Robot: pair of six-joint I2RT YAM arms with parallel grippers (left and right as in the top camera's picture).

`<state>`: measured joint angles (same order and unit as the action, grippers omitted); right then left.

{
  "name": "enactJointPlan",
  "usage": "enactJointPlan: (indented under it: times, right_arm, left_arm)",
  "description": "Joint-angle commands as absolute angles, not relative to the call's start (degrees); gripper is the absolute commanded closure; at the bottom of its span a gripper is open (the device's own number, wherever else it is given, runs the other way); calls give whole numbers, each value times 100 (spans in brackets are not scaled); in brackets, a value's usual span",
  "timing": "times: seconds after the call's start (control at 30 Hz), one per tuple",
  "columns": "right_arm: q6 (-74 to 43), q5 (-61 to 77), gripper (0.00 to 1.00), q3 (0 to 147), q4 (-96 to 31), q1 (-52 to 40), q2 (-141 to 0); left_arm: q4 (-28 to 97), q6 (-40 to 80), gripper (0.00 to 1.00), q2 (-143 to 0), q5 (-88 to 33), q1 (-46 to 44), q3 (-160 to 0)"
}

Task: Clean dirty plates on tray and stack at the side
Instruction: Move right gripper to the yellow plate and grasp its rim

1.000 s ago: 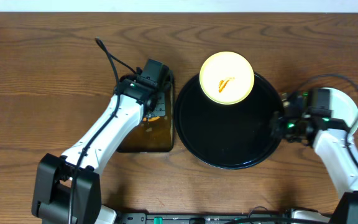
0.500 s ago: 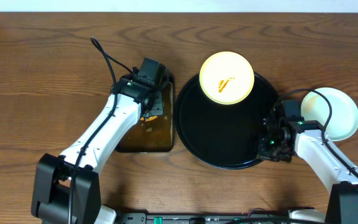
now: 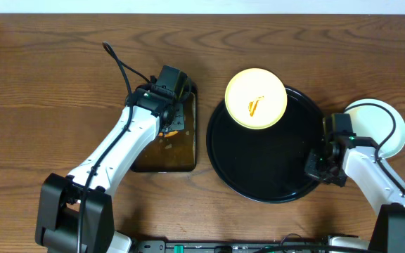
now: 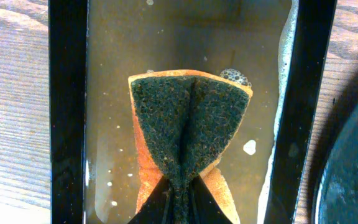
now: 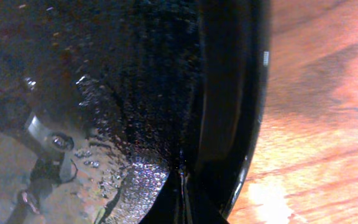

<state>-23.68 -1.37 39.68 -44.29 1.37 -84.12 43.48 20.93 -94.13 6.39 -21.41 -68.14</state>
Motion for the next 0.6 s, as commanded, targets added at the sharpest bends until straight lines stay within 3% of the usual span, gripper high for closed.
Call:
enactJointPlan:
  times: [0.0, 0.23, 0.43, 0.57]
  right_arm:
    - [-2462, -510, 96, 3944, -4429, 346, -8433]
    - [-1693, 510, 84, 4456, -4357, 364, -8414]
    - [-808, 2047, 75, 5800, -4834, 209, -8412]
    - [-526, 2143, 61, 6676, -5481, 51, -8418]
  left_arm:
    - [4366, 2067, 91, -9437, 683, -2117, -6845]
    - [4366, 2067, 91, -9435, 670, -2117, -6845]
    - [4366, 2067, 91, -9437, 670, -2117, -6845]
    - [4348, 2067, 91, -9437, 670, -2117, -6845]
